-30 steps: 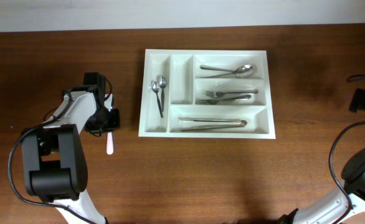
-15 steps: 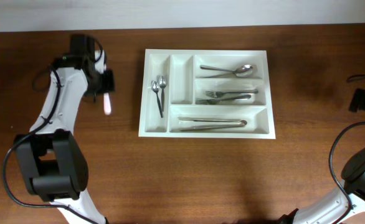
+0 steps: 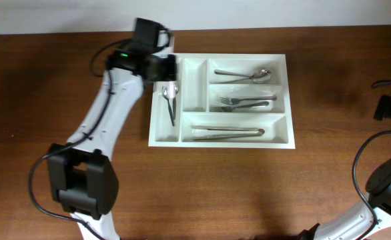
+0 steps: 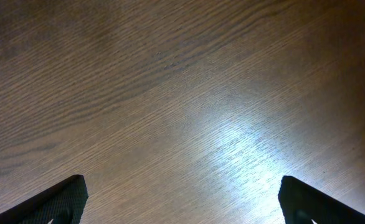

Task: Pack container
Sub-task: 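Lift the white knife and carry it right over the tray, then lower the knife into the tray's narrow upper-middle compartment and release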

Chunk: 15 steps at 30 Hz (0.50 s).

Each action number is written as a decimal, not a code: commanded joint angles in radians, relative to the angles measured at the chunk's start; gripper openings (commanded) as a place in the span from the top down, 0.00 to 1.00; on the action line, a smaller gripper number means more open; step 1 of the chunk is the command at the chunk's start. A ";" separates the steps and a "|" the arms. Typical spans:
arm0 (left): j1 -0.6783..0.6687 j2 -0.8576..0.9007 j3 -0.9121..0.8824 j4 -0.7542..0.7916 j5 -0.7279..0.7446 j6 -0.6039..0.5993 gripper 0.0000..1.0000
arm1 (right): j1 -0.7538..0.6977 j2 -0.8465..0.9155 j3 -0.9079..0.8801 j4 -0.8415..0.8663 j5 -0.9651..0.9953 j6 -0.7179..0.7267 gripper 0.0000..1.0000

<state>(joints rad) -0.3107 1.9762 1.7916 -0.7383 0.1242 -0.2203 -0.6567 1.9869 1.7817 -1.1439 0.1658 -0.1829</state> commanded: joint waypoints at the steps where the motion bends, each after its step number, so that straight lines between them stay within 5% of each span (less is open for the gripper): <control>1: -0.054 0.006 0.021 0.051 0.004 -0.066 0.97 | 0.002 -0.002 -0.005 0.000 -0.002 0.009 0.01; 15: -0.106 0.135 0.021 0.220 -0.103 -0.079 0.93 | 0.002 -0.002 -0.005 0.000 -0.001 0.009 0.01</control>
<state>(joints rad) -0.4187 2.0445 1.7977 -0.5224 0.0391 -0.2886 -0.6567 1.9869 1.7817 -1.1435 0.1658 -0.1825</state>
